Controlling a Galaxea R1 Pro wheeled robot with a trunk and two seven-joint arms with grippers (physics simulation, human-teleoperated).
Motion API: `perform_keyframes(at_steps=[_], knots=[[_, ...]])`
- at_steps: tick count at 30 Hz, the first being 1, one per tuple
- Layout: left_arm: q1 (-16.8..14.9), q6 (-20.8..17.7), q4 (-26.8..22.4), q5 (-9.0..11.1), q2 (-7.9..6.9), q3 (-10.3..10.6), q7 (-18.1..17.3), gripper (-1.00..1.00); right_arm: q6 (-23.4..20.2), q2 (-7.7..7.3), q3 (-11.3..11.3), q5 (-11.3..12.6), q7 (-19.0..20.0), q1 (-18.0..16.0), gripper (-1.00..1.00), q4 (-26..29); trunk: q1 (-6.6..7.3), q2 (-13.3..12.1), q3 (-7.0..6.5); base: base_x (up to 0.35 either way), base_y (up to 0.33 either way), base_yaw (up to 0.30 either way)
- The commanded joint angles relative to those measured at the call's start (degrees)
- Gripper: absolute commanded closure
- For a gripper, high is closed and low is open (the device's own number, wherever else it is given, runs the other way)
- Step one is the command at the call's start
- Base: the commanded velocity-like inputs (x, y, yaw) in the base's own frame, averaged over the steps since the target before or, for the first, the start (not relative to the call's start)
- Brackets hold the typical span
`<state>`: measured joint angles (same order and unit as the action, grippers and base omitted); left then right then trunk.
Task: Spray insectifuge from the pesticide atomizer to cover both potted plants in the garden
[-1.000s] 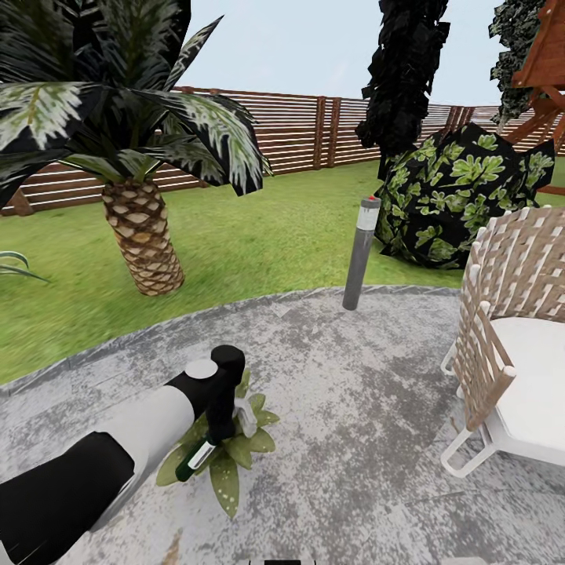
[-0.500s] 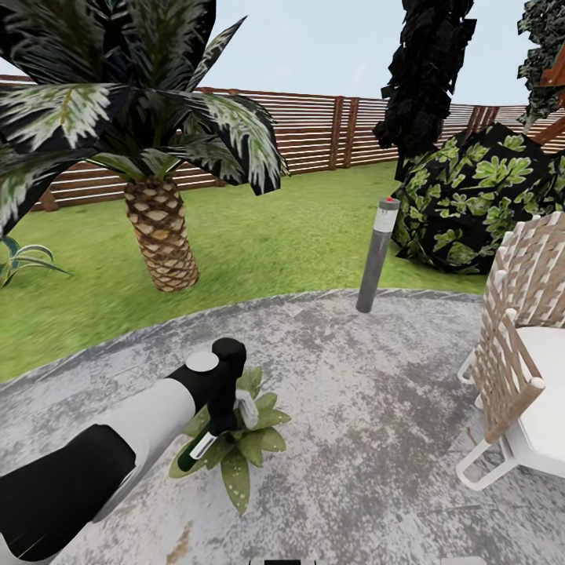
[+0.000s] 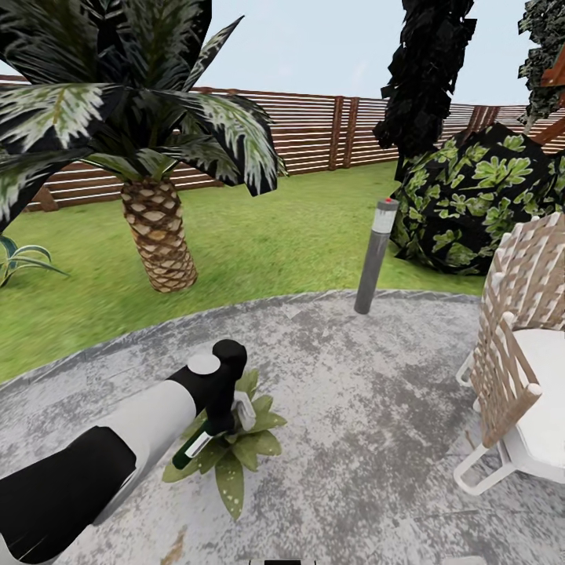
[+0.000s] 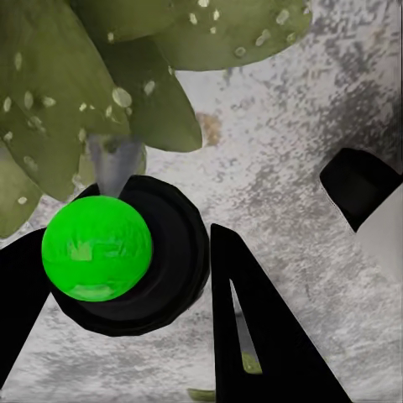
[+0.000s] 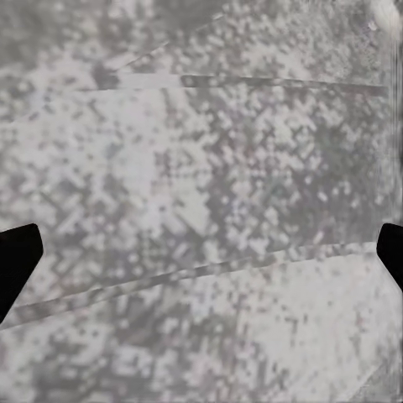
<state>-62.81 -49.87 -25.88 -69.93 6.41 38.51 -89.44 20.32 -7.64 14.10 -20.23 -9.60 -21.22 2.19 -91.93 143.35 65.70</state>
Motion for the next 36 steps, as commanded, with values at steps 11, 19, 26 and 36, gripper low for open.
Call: perform_keyframes(at_steps=[11, 19, 26, 36], knots=[[0.0, -0.6, -0.1, -0.5, 0.06, 0.2, -0.6, 1.0, 0.2, 0.08, 0.4, -0.6, -0.2, 0.0, -1.0, -0.1, 0.0, 0.0, 0.05, -0.059, -0.253, 0.248], [0.9, -0.5, 0.1, -0.5, -2.16, 0.1, -0.6, 1.0, 0.2, 0.08, 0.4, -0.6, -0.2, 0.0, -1.0, -0.1, 0.0, 0.0, 0.05, -0.181, -0.13, 0.054], [3.0, -0.8, 0.0, -0.4, -4.17, -0.5, -0.6, 1.0, 0.2, 0.08, 0.4, -0.6, -0.2, 0.0, -1.0, -0.1, 0.0, 0.0, 0.05, -0.007, -0.004, 0.162], [3.4, -1.9, 0.0, 0.2, -3.33, -0.5, -0.6, 1.0, 0.2, 0.08, 0.4, -0.6, -0.2, 0.0, -1.0, -0.1, 0.0, 0.0, 0.05, 0.0, 0.0, 0.084]])
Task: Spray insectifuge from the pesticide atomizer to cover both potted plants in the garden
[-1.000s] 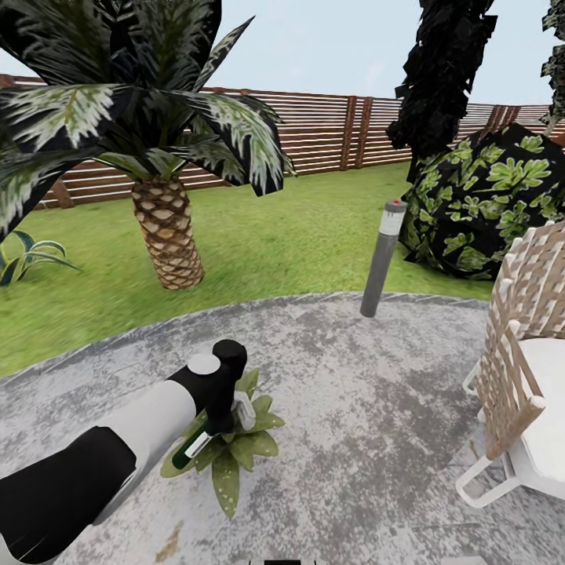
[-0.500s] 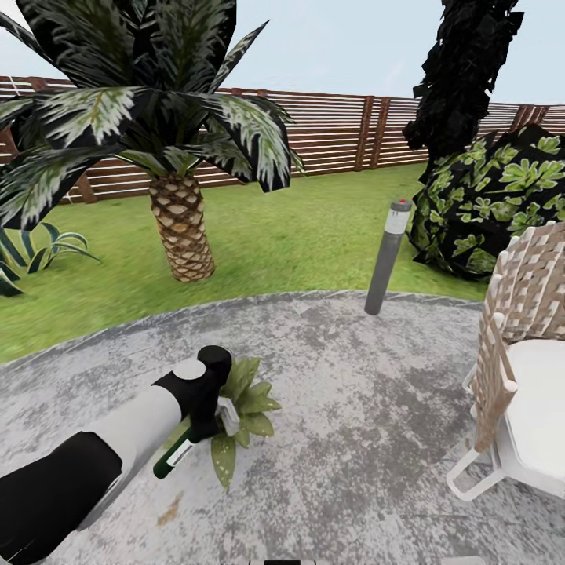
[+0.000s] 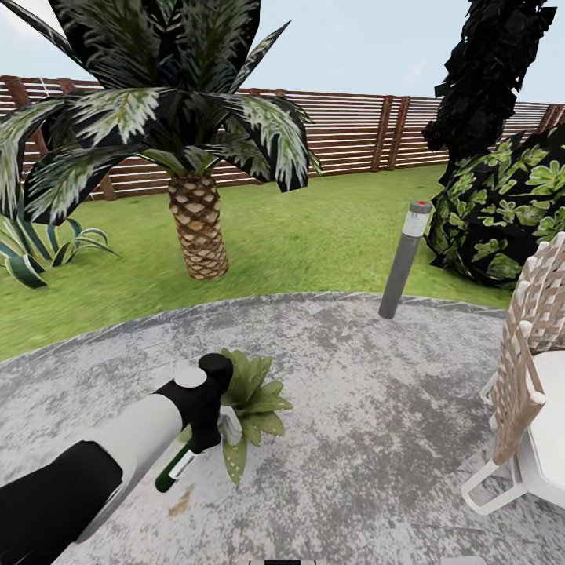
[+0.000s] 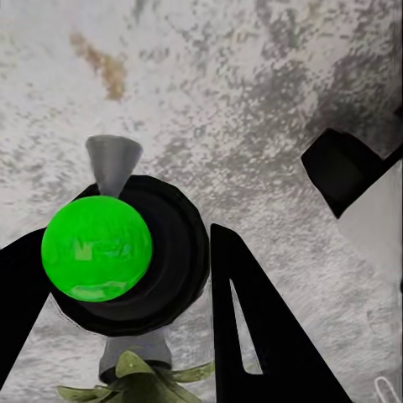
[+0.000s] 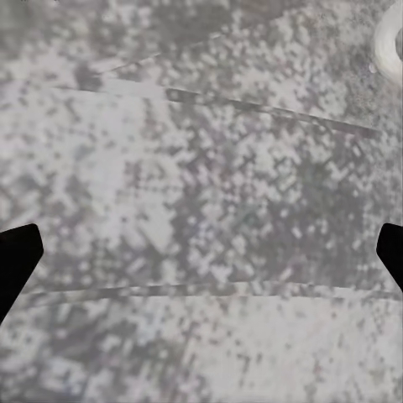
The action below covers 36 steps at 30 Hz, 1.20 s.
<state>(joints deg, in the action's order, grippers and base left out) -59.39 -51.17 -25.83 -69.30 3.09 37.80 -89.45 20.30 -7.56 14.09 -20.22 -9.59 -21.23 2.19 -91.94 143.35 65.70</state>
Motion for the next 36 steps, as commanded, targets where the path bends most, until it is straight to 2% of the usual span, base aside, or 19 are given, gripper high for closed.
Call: perform_keyframes(at_steps=[1, 6, 14, 18, 26, 36], knots=[[0.0, -1.5, -0.1, -0.4, 0.45, 0.2, -0.6, 1.0, 0.2, 0.0, 0.4, -0.6, -0.2, 0.0, -1.0, -0.1, 0.01, 0.0, 0.05, 0.0, 0.0, 0.001], [-0.1, -3.2, -0.7, -0.4, 1.72, 0.3, -0.6, 1.0, 0.2, 0.0, 0.4, -0.6, -0.2, 0.0, -1.0, -0.2, 0.01, 0.0, 0.05, 0.0, 0.0, 0.131], [0.0, -5.6, -0.9, -0.3, 2.19, 0.4, -0.6, 1.0, 0.2, 0.0, 0.4, -0.6, -0.2, 0.0, -1.0, -0.1, 0.01, 0.0, 0.05, 0.088, 0.0, 0.029], [1.9, -5.8, -1.2, -0.4, 3.53, 0.6, -0.6, 1.0, 0.2, 0.0, 0.4, -0.6, -0.2, 0.0, -1.0, -0.1, 0.01, 0.0, 0.05, 0.181, 0.0, 0.0], [2.5, -5.9, -1.2, -0.5, 3.76, 0.3, -0.6, 1.0, 0.2, 0.0, 0.4, -0.6, -0.2, 0.0, -1.0, -0.1, 0.01, 0.0, 0.08, 0.022, 0.0, 0.0], [2.6, -5.9, -2.4, -0.4, 3.93, 0.3, -0.6, 1.0, 0.2, 0.0, 0.4, -0.5, -0.3, 0.0, -1.0, 0.0, 0.01, 0.0, 0.65, 0.225, -0.1, 0.0]])
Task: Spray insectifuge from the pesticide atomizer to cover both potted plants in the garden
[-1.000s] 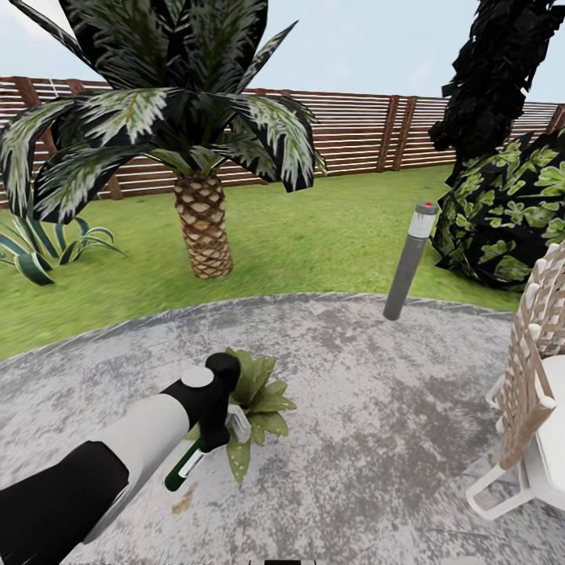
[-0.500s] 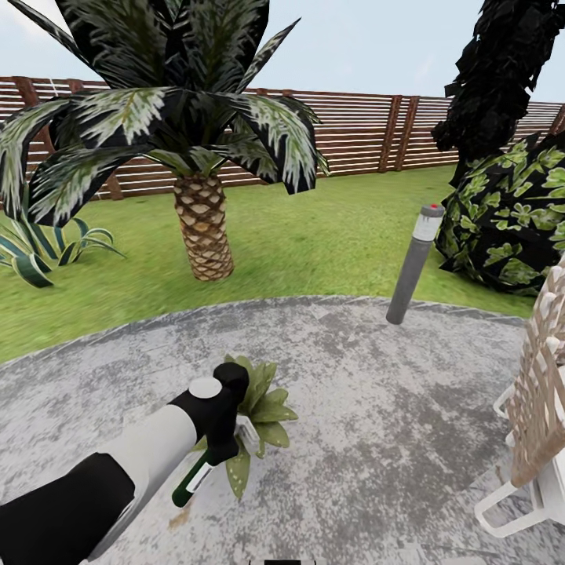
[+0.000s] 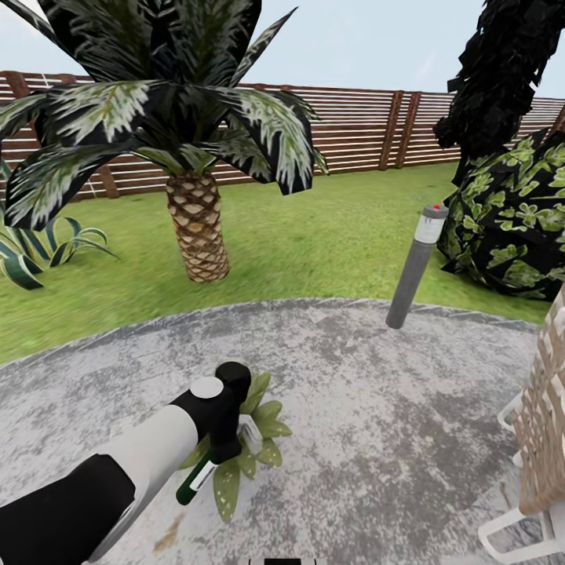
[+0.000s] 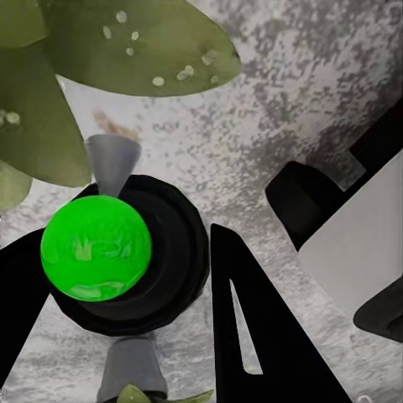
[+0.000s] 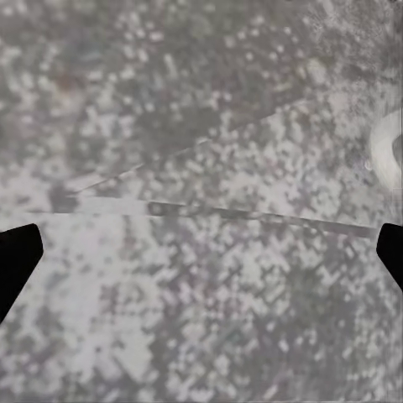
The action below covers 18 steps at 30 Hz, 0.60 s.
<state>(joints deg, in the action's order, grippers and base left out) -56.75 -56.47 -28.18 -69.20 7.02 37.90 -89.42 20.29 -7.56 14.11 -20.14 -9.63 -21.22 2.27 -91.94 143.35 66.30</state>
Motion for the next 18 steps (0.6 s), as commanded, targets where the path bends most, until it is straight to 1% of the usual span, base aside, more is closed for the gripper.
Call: perform_keyframes(at_steps=[1, 10, 16, 18], knots=[[0.0, -0.6, -0.1, -0.5, 0.05, 0.2, -0.6, 1.0, 0.2, 0.0, 0.4, -0.6, -0.2, 0.0, -1.0, -0.1, 0.01, 0.0, 0.06, 0.024, -0.019, 0.0], [0.0, -0.6, -0.1, -0.5, 0.43, 0.2, -0.6, 1.0, 0.2, 0.03, 0.5, -0.5, -0.2, 0.0, -1.0, -0.1, 0.01, 0.0, 0.73, 0.004, -0.004, 0.0], [0.0, -0.6, -0.1, -0.5, 0.54, 0.2, -0.6, 1.0, 0.2, 0.05, 0.5, -0.6, -0.2, 0.0, -1.0, -0.1, 0.01, 0.0, 0.82, 0.0, -0.163, 0.0], [0.0, -0.6, -0.1, -0.5, 0.54, 0.2, -0.6, 1.0, 0.2, 0.02, 0.5, -0.6, -0.2, 0.0, -1.0, -0.1, 0.01, 0.0, 0.83, 0.0, -0.059, 0.0]])
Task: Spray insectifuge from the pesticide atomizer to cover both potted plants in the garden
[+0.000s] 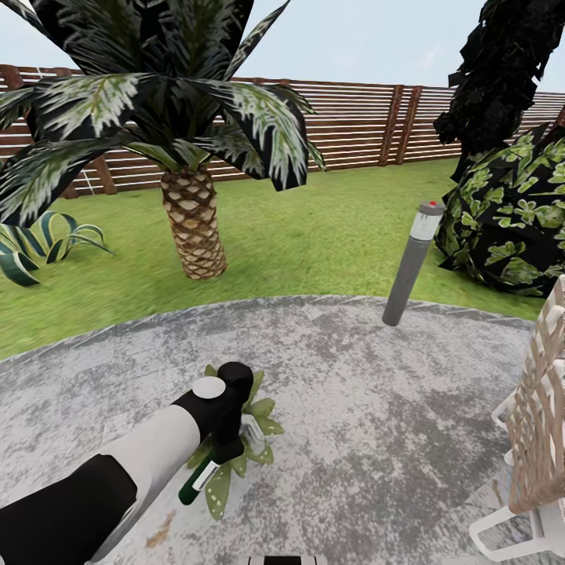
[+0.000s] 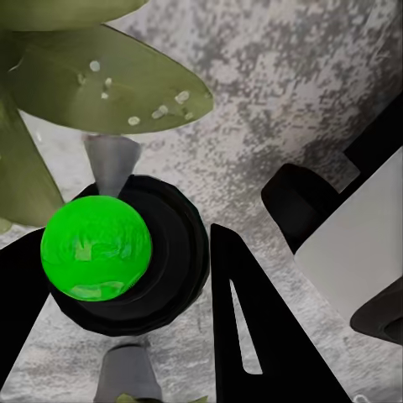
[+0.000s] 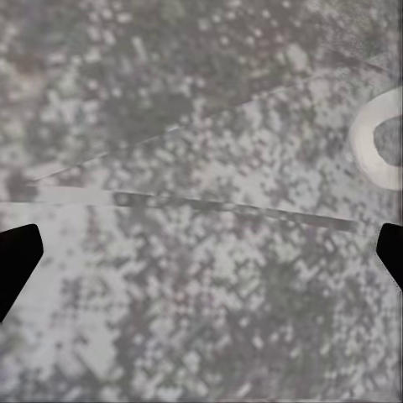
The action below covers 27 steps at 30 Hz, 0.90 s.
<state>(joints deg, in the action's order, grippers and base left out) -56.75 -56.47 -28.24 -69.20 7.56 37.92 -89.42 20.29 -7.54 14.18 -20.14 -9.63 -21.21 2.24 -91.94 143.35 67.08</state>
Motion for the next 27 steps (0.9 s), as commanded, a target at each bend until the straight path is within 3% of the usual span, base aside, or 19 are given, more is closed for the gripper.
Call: perform_keyframes(at_steps=[1, 5, 12, 27], knots=[[0.0, -0.6, -0.1, -0.5, -0.01, 0.2, -0.6, 1.0, 0.2, 0.01, 0.4, -0.6, -0.2, 0.0, -1.0, -0.1, 0.01, 0.0, 0.05, 0.0, -0.029, 0.0], [0.0, -0.6, -0.1, -0.5, 0.07, 0.2, -0.6, 1.0, 0.2, 0.04, 0.4, -0.6, -0.2, -0.1, -1.0, -0.1, 0.01, 0.0, 0.05, 0.0, -0.008, 0.039], [0.0, -0.6, 0.0, -0.6, 0.04, 0.1, -0.6, 1.0, 0.2, 0.07, 0.4, -0.6, -0.2, -0.1, -1.0, -0.1, 0.01, 0.0, 0.05, -0.01, -0.046, 0.253], [0.2, -0.7, 0.2, -0.6, -0.96, 0.1, -0.6, 1.0, 0.2, 0.03, 0.4, -0.6, -0.2, 0.0, -1.0, -0.1, 0.01, 0.0, 0.05, -0.311, -0.033, 0.277]])
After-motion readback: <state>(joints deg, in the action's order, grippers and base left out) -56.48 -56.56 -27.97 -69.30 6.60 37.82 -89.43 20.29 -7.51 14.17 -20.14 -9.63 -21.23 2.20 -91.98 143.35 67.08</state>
